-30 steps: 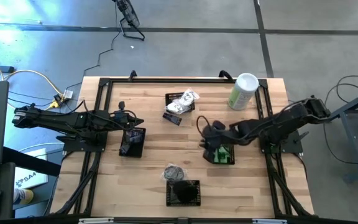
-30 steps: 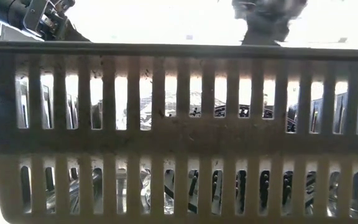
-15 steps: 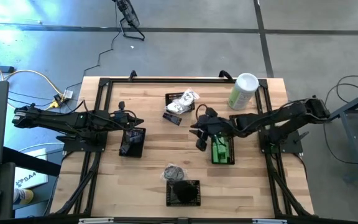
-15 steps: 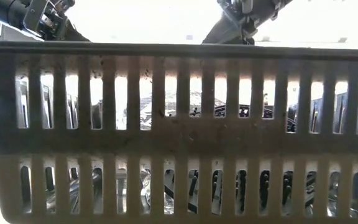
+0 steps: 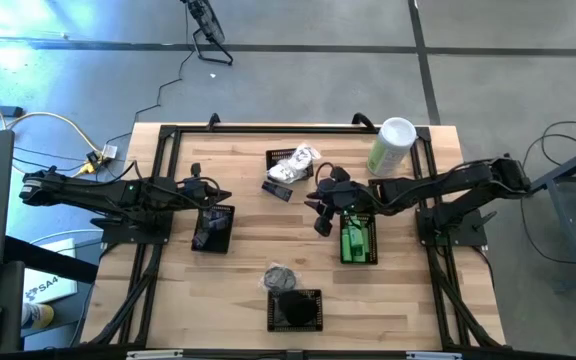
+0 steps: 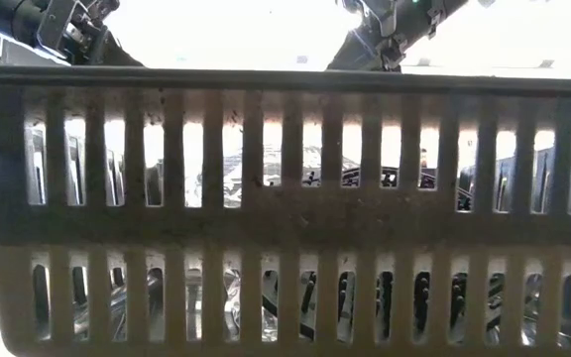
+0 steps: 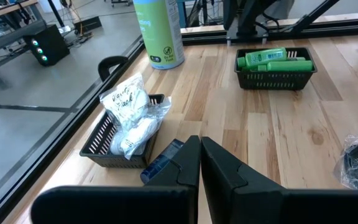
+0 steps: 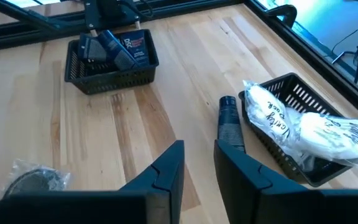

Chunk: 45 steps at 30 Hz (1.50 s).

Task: Pick & Place Travel size toiletries
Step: Adjust the top middle black bin on the table

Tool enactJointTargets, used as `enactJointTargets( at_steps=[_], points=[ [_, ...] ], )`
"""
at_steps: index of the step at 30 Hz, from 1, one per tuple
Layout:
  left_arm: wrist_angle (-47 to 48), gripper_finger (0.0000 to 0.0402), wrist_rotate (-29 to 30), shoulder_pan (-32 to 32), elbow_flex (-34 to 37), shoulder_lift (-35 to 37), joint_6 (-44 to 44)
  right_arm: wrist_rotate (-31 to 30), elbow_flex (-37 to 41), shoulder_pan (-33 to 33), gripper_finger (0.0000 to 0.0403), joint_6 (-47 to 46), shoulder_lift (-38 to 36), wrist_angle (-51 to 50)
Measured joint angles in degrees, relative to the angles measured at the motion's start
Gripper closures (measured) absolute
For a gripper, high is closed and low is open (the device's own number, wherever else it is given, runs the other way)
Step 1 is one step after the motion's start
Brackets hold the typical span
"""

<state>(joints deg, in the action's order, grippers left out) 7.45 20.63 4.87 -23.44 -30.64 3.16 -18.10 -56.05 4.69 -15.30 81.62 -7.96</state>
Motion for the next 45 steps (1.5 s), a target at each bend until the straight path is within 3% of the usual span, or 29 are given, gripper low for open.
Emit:
enactJointTargets(
  at_steps=[9, 16, 27, 45],
  points=[
    [2.51, 0.0391, -0.09, 0.01, 0.00, 0.01, -3.64, 0.01, 0.02, 0.02, 0.0394, 4.90, -0.39, -1.37],
    [3.03, 0.0391, -0.10, 0.01, 0.00, 0.01, -3.24, 0.11, 1.23, -0.22, 0.0400, 5.07, -0.42, -5.96],
    [3.05, 0.0391, -0.05, 0.01, 0.00, 0.01, -2.99, 0.47, 10.19, -2.14, 0.0399, 3.05, -2.11, 1.02],
    [2.55, 0.0391, 0.05, 0.01, -0.02, 0.03, -2.99, 0.23, 25.40, -2.23, 0.0399, 3.58, -20.21, 11.72]
  ],
)
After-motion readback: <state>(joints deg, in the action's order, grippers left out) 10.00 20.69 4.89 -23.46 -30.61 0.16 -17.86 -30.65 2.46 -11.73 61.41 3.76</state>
